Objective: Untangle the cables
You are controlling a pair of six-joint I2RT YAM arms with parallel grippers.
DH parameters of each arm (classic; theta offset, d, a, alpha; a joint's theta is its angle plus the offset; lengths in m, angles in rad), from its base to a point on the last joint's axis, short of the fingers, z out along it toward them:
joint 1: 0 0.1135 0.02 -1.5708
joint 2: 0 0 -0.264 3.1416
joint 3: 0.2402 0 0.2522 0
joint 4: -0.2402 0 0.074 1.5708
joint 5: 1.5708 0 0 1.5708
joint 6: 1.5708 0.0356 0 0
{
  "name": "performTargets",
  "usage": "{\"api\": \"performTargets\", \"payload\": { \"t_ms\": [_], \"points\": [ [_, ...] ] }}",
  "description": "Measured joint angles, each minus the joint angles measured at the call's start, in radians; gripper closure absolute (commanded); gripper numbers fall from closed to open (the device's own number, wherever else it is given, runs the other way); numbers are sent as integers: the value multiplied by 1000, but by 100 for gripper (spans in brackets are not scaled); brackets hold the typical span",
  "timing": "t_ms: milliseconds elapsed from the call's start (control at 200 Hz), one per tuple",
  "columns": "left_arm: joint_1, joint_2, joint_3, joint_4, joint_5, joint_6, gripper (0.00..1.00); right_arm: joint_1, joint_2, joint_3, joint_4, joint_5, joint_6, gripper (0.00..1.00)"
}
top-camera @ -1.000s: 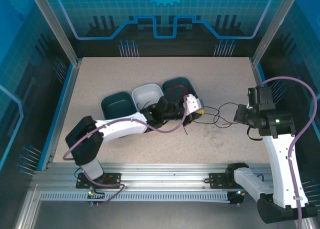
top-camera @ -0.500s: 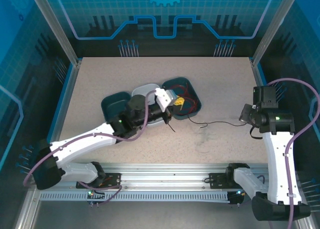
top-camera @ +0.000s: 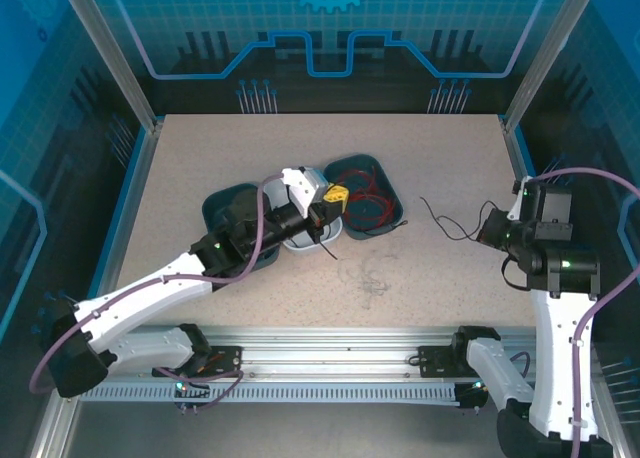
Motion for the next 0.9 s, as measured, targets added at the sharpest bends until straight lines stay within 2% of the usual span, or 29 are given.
{"api": "performTargets", "payload": {
  "t_ms": [230, 440, 901],
  "points": [
    [14, 26, 40, -88, -21, -48, 100, 0, -9, 0, 0, -37, -5, 100],
    [98, 26, 72, -160, -82, -139, 100, 0, -27, 0, 4, -45, -8, 100],
    [222, 63, 3, -243, -286, -224, 100, 0, -26, -15, 24, -76, -8, 100]
  ]
}}
